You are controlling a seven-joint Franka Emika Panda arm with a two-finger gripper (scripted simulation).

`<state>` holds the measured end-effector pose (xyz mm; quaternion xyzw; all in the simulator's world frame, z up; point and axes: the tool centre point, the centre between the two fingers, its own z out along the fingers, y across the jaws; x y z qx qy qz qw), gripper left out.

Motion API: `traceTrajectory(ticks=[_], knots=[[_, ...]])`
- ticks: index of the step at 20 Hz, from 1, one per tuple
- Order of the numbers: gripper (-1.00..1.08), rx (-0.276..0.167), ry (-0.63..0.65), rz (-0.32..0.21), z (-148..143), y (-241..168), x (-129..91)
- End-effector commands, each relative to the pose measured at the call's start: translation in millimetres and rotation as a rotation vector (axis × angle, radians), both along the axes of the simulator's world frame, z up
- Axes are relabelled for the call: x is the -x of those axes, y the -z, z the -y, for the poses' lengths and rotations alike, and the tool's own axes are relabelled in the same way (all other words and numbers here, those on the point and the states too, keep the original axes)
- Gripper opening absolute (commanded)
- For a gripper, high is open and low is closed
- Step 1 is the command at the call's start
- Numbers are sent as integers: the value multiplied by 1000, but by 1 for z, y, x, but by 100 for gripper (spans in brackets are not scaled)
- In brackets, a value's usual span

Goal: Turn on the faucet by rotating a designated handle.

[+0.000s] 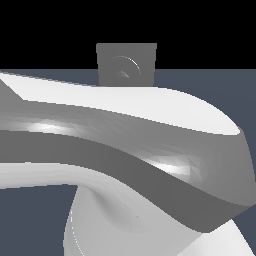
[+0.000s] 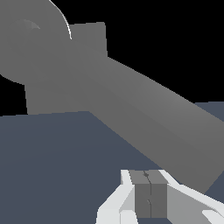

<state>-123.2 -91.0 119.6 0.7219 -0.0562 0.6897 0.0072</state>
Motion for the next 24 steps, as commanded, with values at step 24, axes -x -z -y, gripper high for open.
traceTrajectory(ticks=[24], knots=[[-100,-117,-4,1,19,-37,1]])
